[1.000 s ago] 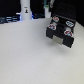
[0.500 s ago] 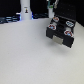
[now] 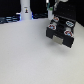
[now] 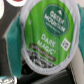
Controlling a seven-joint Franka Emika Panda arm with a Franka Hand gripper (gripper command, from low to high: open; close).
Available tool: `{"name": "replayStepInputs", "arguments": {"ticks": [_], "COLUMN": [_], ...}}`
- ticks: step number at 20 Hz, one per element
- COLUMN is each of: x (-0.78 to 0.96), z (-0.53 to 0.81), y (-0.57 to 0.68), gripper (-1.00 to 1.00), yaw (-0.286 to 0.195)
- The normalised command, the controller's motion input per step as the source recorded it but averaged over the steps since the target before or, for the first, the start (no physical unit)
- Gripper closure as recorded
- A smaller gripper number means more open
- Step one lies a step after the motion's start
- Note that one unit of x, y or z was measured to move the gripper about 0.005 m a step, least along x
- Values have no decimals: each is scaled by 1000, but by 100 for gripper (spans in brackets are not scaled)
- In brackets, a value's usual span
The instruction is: Open the kcup holder, insert the kcup into the holder, and close the kcup holder
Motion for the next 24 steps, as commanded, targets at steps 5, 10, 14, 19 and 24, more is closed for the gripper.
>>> {"name": "replayStepInputs", "arguments": {"ticks": [5,10,14,19,24], "x": [623,592,403,209,178], "z": [260,109,63,-16,-19], "y": [429,422,414,282,384], "gripper": [100,100,100,100,100], "yaw": [7,17,22,10,19]}}
